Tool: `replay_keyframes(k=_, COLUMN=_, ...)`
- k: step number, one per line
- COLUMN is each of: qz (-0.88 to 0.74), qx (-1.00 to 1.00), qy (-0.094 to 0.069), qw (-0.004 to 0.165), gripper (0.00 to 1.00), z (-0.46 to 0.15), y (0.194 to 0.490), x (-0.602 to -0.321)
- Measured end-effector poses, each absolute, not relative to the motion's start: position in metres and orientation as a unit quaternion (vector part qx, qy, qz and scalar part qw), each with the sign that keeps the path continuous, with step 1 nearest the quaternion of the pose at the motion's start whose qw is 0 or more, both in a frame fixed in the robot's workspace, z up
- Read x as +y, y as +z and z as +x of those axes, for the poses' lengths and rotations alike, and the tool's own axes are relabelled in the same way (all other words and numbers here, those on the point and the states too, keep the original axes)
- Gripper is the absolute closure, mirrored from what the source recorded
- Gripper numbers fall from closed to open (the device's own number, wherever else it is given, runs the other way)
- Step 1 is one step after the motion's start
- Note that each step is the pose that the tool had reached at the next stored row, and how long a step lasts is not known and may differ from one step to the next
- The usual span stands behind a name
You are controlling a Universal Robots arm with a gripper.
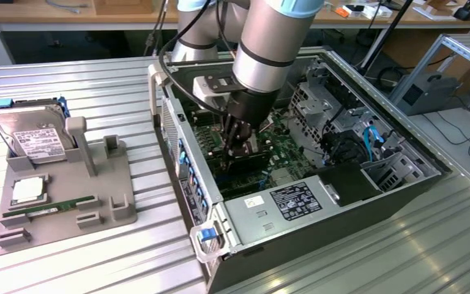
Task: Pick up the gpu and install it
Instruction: 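Press down on the gpu until it lock into place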
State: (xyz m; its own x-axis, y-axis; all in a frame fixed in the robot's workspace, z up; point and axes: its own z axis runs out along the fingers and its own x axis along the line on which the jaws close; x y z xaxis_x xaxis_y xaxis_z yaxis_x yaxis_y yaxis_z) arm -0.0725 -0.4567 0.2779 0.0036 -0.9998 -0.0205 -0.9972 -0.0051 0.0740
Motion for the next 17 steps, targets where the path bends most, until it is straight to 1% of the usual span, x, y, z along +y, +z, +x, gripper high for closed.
replay_keyframes(k=4, qz=0.708, qx=-0.705, qy=-0.033, qw=0.019, gripper=0.89, z=-0.073, y=0.287, x=-0.456)
replay_keyframes(k=17, qz=0.708, qx=-0.705, qy=-0.033, qw=0.019, gripper=0.89, z=-0.084, y=0.278, x=-0.453)
